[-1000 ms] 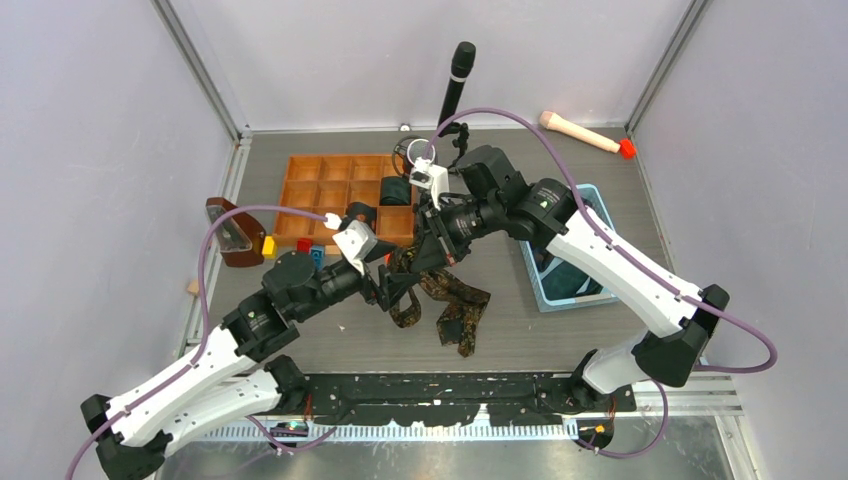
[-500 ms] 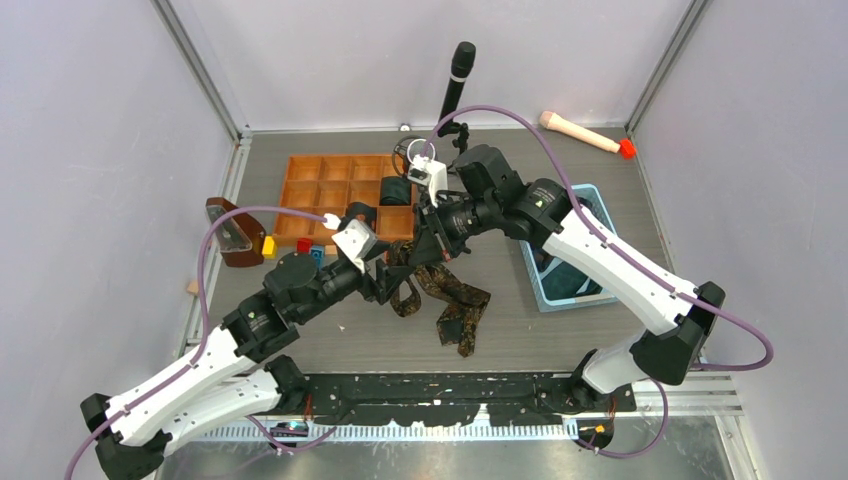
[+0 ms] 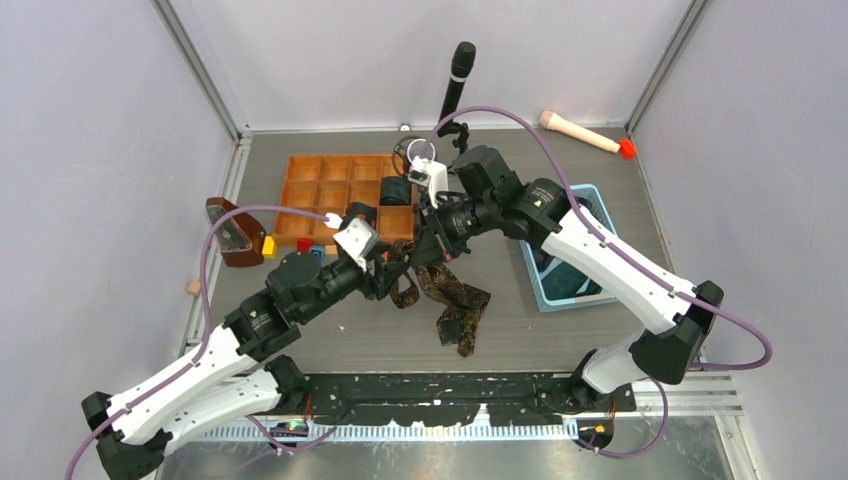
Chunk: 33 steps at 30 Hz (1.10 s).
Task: Roll the ties
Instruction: Place the tie at the center of the board.
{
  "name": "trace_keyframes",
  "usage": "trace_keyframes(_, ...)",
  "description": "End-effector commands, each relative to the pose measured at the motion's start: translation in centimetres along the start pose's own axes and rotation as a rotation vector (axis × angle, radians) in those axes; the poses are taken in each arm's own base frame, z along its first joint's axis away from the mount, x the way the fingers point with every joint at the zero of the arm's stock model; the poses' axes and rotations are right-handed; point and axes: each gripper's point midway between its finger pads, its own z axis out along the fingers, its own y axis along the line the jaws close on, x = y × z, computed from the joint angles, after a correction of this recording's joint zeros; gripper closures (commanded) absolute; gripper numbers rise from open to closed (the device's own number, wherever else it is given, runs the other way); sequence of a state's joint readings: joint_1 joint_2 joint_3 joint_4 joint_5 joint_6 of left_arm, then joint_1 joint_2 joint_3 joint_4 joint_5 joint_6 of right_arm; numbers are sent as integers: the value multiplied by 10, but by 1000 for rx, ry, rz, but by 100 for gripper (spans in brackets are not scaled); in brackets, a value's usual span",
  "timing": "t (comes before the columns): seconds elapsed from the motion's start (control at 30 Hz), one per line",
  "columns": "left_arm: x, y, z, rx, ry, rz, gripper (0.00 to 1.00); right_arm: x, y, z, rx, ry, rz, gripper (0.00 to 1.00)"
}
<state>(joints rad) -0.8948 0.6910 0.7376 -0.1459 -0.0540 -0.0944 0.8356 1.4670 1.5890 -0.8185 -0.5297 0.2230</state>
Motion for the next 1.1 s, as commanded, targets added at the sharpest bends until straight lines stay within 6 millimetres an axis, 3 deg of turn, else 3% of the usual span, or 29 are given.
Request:
trace_keyframes(0.0,-27,18,-2,-92,-85,17,49,15,4,-4,-11,59,12,99)
trace_keyframes(0.27,-30,19,-1,-100,-87,22,65,21,2,-2,-11,75,21,99)
trace_keyframes(0.57,-31,9,2,-42,-94,17,98,21,-1,-1,4,67,27,98)
trace_keyframes(0.73,-31,12,-2,-62,-83,9,100,13,-11,-3,81,16,46,83)
trace_keyframes(0.8,-30,20,-5,-109,-80,-2,100,8,-26,-6,179,-25,78,70)
trace_keyframes(0.9,-27,40,-12,-232,-68,-37,100,11,-67,-17,423,-85,172,49)
trace_keyframes(1.0,-21,54,-18,-318,-30,-47,100,18,-110,-45,685,-184,278,39)
trace_keyframes(1.03,-20,55,-19,-323,-26,-50,100,29,-120,-48,735,-190,343,36)
trace_keyframes(1.07,-20,55,-21,-326,-26,-55,100,31,-130,-66,805,-244,375,35)
